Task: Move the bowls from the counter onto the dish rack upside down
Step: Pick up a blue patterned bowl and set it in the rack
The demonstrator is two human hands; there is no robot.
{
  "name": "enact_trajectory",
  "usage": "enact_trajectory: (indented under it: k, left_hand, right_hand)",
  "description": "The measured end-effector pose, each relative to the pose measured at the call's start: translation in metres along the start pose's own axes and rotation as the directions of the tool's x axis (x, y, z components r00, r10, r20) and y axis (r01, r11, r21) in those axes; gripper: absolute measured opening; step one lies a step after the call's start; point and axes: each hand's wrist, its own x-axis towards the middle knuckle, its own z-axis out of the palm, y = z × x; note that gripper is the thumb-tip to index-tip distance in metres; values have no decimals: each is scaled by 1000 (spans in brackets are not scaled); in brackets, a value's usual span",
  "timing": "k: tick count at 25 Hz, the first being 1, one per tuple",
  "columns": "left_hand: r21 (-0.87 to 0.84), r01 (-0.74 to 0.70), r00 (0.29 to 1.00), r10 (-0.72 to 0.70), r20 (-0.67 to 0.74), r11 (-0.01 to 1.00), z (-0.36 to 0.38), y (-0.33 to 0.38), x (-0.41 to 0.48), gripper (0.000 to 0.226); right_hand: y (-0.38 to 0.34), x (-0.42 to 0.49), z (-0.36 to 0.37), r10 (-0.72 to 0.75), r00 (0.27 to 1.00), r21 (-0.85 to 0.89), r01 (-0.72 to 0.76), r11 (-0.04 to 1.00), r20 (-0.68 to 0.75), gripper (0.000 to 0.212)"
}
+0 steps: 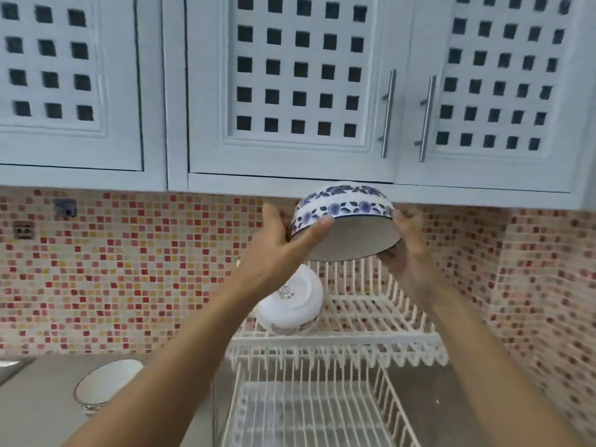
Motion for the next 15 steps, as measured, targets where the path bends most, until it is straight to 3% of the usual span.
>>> enact_trajectory:
  k: [2, 4, 6, 8, 11, 15]
  left_hand:
    - [-40, 10, 993, -5, 117, 999, 32, -1, 22, 70]
    - [-130, 40, 968, -6, 249, 991, 58, -9, 40, 77]
    - [-120, 67, 933, -19, 359, 990, 78, -21, 55, 90]
    - [-33, 91, 905, -69, 419, 995, 94, -33, 69, 97]
    - [189, 68, 860, -154, 486, 980, 111, -49, 84, 105]
    - [500, -59, 841, -227, 492, 864, 137, -65, 96, 91]
  right_hand:
    - [2, 10, -43, -23, 996, -58, 29, 998, 91, 62]
    - [5, 17, -82, 2, 977, -144, 30, 989, 214, 72]
    - [13, 24, -113, 61, 947, -338, 52, 940, 315, 90]
    - [26, 31, -140, 157, 911, -476, 47, 878, 380, 101]
    - [50, 43, -163, 271, 845, -523, 11, 852, 460, 110]
    - [79, 62, -175, 378, 786, -714, 112, 691, 489, 123]
